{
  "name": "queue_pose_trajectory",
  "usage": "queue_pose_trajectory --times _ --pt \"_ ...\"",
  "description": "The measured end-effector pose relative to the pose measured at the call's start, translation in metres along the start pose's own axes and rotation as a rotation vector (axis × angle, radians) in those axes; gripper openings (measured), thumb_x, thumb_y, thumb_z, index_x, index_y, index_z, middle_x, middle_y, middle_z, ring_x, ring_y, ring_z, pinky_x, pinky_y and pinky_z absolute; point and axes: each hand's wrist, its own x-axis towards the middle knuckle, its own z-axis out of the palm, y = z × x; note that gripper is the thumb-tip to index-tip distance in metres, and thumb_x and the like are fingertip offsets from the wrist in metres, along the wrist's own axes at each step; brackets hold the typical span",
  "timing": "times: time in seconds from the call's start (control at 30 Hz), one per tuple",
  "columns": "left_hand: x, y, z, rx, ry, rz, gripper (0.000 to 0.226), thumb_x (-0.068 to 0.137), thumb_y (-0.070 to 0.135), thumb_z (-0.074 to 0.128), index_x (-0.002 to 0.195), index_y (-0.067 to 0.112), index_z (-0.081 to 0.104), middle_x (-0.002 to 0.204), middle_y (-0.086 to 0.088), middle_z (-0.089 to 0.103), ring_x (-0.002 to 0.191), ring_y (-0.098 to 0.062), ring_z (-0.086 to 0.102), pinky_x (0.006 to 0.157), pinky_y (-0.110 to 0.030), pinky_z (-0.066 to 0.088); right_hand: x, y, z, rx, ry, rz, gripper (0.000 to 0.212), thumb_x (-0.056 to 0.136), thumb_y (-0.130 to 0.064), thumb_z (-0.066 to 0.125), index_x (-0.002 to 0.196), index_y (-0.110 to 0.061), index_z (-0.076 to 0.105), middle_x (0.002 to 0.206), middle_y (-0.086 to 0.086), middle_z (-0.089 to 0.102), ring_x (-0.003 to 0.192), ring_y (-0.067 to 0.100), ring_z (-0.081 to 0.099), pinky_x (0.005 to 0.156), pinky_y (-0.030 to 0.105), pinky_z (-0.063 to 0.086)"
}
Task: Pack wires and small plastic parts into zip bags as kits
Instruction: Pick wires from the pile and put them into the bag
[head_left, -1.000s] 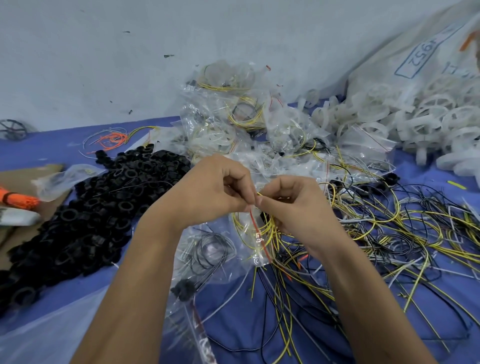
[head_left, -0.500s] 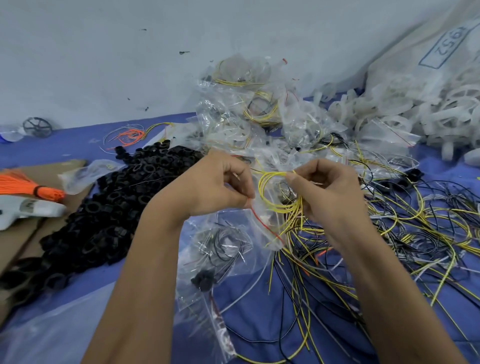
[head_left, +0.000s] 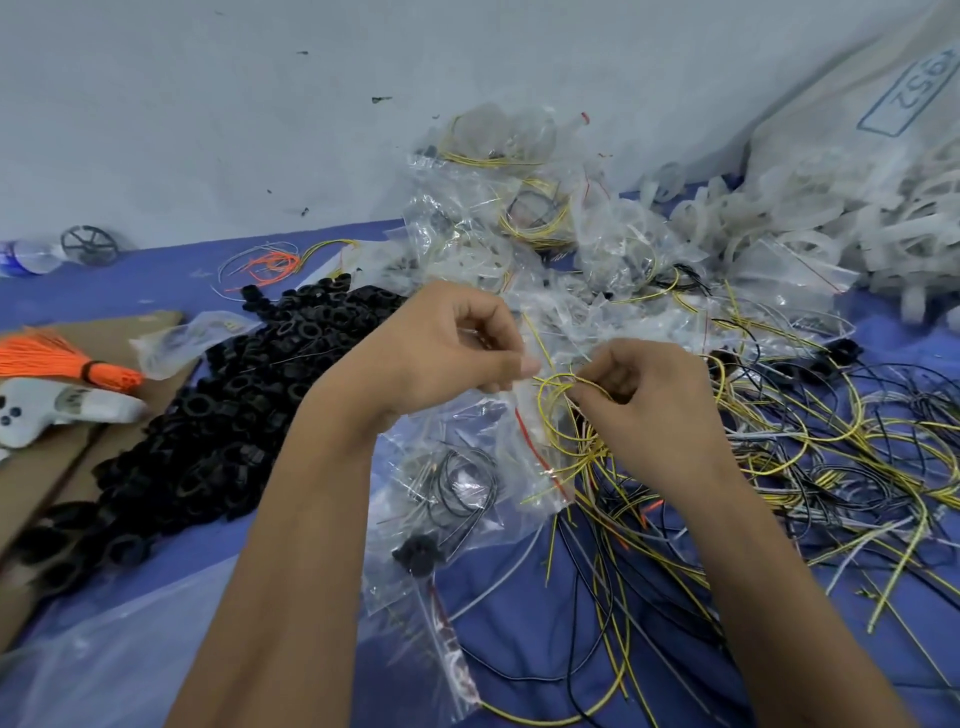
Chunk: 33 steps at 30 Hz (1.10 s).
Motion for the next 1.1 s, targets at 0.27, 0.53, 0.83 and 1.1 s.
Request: queue_pose_trajectory --times 0.27,0.53,0.83,1.1 --pt "0.013 -0.001 0.035 0.448 0.051 -0.370 0.060 0.072 0.069 0.078 0.080 0.017 0.048 0.072 -0.008 0.070 0.066 -0.027 0.074 0.064 -0.033 0.052 -0.001 0.002 0.004 0.259 -0.058 0.174 0.008 0.084 -0.030 0.079 0.083 -0.023 0.074 0.073 -0.001 0.073 0.060 0.004 0.062 0.059 0.021 0.047" --pt "0.014 -0.011 0.023 0.337 0.155 -0.379 0.022 0.083 0.010 0.078 0.072 0.010 0.060 0.053 -0.003 0.065 0.051 -0.016 0.067 0.064 -0.029 0.059 0.002 0.007 0.000 0.425 0.197 0.281 0.018 0.084 -0.012 0.078 0.071 -0.023 0.074 0.063 -0.009 0.072 0.060 0.003 0.064 0.063 0.023 0.049" --pt "0.016 0.007 0.033 -0.059 0.216 -0.268 0.010 0.084 -0.002 0.068 0.075 0.000 0.070 0.055 -0.002 0.064 0.047 -0.011 0.062 0.050 -0.021 0.052 -0.007 -0.021 0.017 0.864 -0.030 0.222 0.014 0.095 -0.005 0.066 0.082 -0.010 0.066 0.069 0.008 0.066 0.058 0.016 0.057 0.056 0.026 0.048" --pt "0.008 0.016 0.026 -0.061 0.226 -0.256 0.019 0.084 -0.008 0.060 0.071 0.005 0.061 0.047 -0.004 0.060 0.039 -0.011 0.056 0.040 -0.018 0.043 -0.009 -0.015 0.020 0.561 -0.249 0.064 0.025 0.104 -0.008 0.051 0.087 -0.003 0.068 0.056 0.003 0.061 0.038 0.018 0.056 0.038 0.024 0.043"
